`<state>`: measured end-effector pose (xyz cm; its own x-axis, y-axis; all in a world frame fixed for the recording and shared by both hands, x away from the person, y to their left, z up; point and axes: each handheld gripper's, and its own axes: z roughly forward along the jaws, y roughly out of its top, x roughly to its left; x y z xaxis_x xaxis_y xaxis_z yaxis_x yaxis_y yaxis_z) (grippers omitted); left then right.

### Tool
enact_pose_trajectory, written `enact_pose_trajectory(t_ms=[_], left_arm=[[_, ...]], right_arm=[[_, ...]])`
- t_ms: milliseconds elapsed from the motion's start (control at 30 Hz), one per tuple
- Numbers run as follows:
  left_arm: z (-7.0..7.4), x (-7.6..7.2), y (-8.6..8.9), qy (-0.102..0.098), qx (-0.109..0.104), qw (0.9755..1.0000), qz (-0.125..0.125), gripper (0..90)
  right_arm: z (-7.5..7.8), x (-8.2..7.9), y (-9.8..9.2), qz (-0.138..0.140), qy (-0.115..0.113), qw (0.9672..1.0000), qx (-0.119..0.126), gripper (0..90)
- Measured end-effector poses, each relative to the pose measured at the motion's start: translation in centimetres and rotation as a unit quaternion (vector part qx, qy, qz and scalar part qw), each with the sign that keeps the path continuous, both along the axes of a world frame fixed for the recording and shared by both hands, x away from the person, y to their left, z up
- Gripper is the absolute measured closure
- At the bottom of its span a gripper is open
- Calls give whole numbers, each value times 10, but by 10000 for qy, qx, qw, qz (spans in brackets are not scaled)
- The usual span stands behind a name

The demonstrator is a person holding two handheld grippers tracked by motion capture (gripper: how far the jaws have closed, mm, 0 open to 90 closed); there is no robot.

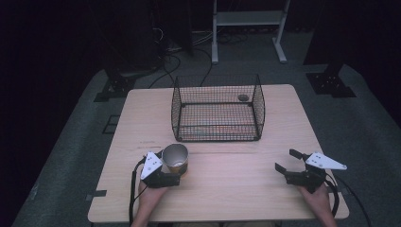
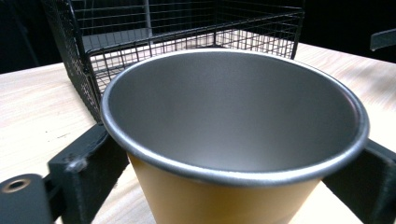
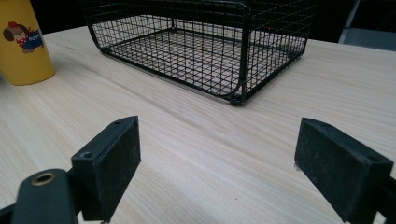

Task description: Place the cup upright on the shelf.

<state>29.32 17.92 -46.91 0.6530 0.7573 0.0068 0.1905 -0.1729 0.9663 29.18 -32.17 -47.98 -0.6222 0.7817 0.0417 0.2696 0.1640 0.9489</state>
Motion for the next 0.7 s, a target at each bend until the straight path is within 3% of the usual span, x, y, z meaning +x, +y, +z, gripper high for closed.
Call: enact_pose_trajectory(t_ms=[67, 367, 700], left_arm=[[1, 0, 0, -47, -13, 10000, -38, 128], [6, 1, 1, 61, -78, 9999, -41, 138], [23, 1, -6, -77, -191, 9995, -225, 139]], right_arm=[[0, 0, 0, 1, -1, 10000, -2, 134], [0, 0, 0, -1, 0, 10000, 1, 134], [0, 0, 0, -3, 6, 10000, 14, 134]])
